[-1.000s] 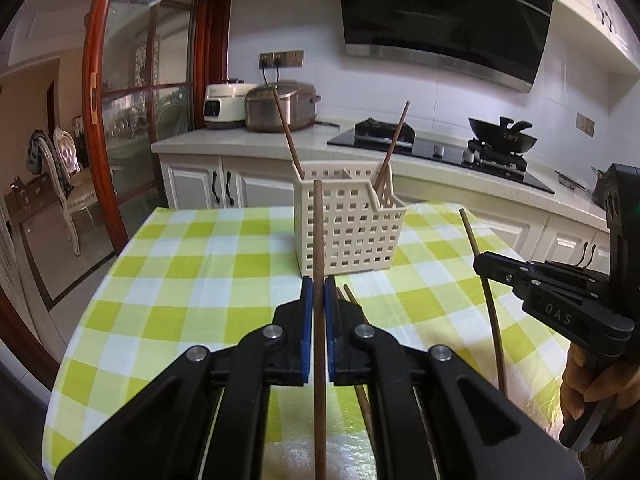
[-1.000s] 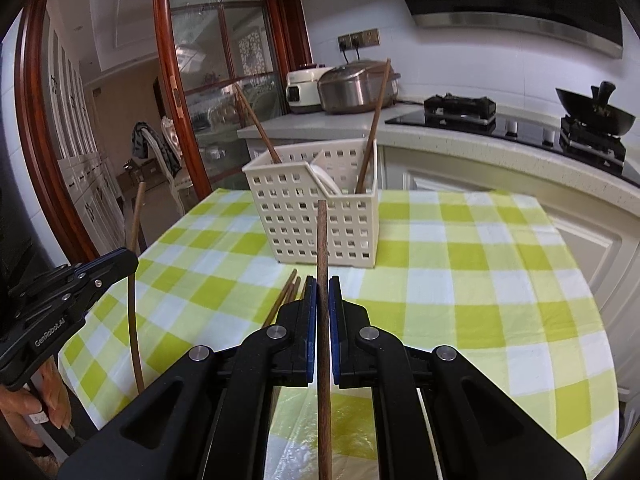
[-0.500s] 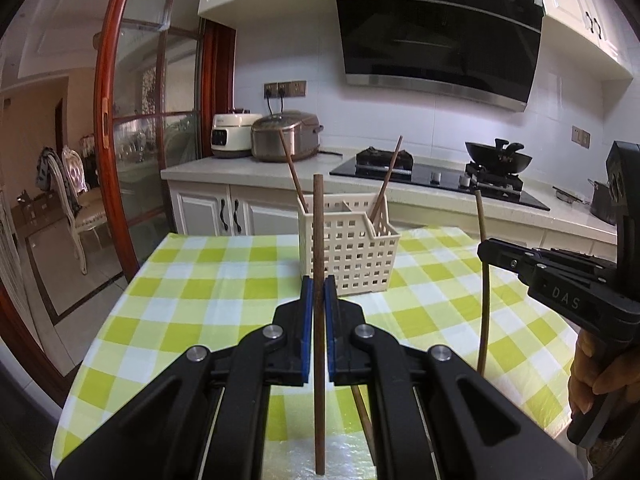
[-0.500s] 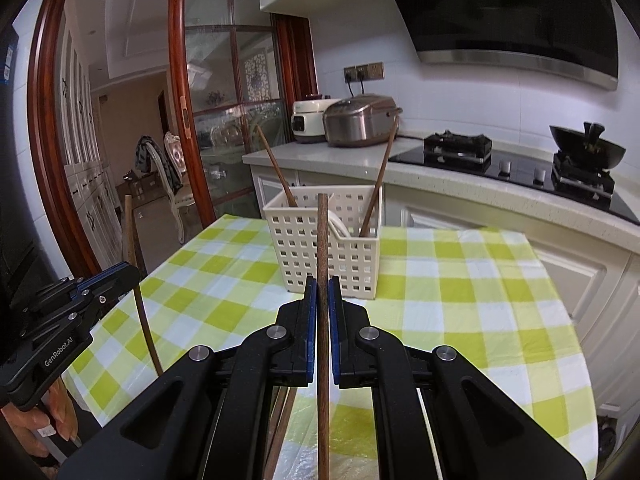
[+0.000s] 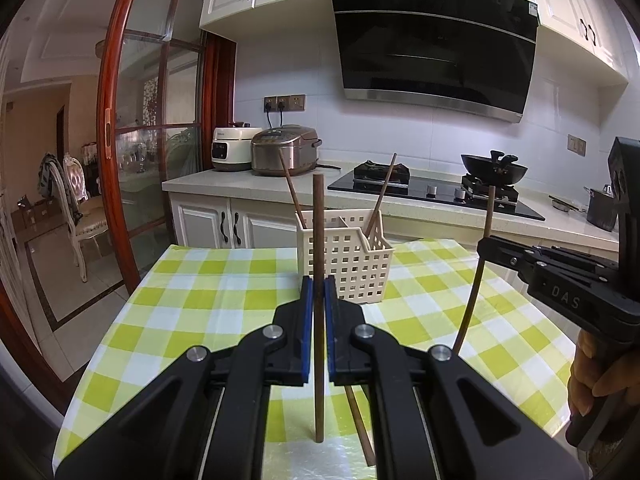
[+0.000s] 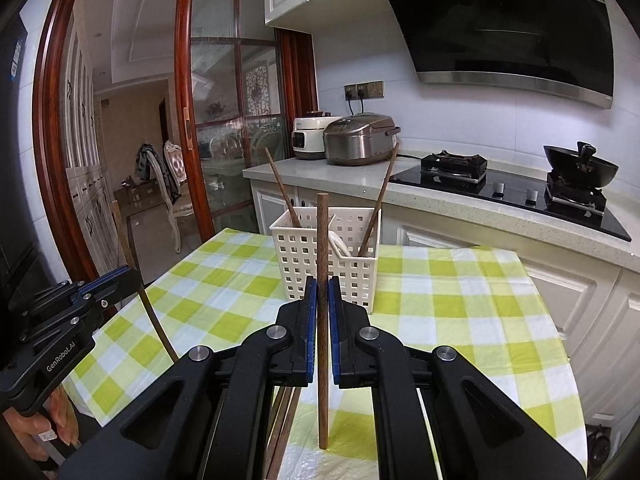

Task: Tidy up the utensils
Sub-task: 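Lower both upright chopsticks into the white basket, then open both grippers to release the chopsticks in the basket, then move both open grippers back over the remaining chopsticks, then close the right gripper on a brown chopstick while the left gripper grasps another chopstick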

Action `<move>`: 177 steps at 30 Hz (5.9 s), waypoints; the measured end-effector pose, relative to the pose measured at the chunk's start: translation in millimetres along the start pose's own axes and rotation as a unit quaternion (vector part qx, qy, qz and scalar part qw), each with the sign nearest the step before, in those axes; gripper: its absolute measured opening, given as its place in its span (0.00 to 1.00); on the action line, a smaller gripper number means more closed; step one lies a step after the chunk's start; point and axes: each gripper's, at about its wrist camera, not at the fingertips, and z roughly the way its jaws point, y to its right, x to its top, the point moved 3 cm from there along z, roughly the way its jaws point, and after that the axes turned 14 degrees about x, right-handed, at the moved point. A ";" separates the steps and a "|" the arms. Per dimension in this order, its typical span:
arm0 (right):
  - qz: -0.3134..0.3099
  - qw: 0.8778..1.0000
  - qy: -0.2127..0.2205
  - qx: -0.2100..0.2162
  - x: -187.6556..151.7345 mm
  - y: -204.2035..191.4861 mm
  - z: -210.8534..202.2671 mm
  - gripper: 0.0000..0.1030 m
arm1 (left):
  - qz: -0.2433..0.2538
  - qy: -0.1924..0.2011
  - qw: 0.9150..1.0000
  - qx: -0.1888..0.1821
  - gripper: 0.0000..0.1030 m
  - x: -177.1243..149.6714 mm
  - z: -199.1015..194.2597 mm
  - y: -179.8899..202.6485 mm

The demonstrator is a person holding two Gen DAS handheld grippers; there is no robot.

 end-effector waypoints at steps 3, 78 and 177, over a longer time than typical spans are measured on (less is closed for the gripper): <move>-0.006 1.000 0.001 -0.002 0.7 -0.4 0.8 0.06 | 0.003 0.000 1.000 -0.001 0.05 1.2 2.0 1.9; 0.038 0.999 -0.008 -0.037 82.3 102.9 120.8 0.48 | -0.088 0.000 0.992 0.089 0.95 72.8 149.6 -39.4; 0.132 0.981 -0.137 0.024 -83.2 90.7 108.6 0.06 | 0.048 -0.252 0.966 0.033 0.54 -88.1 208.8 48.4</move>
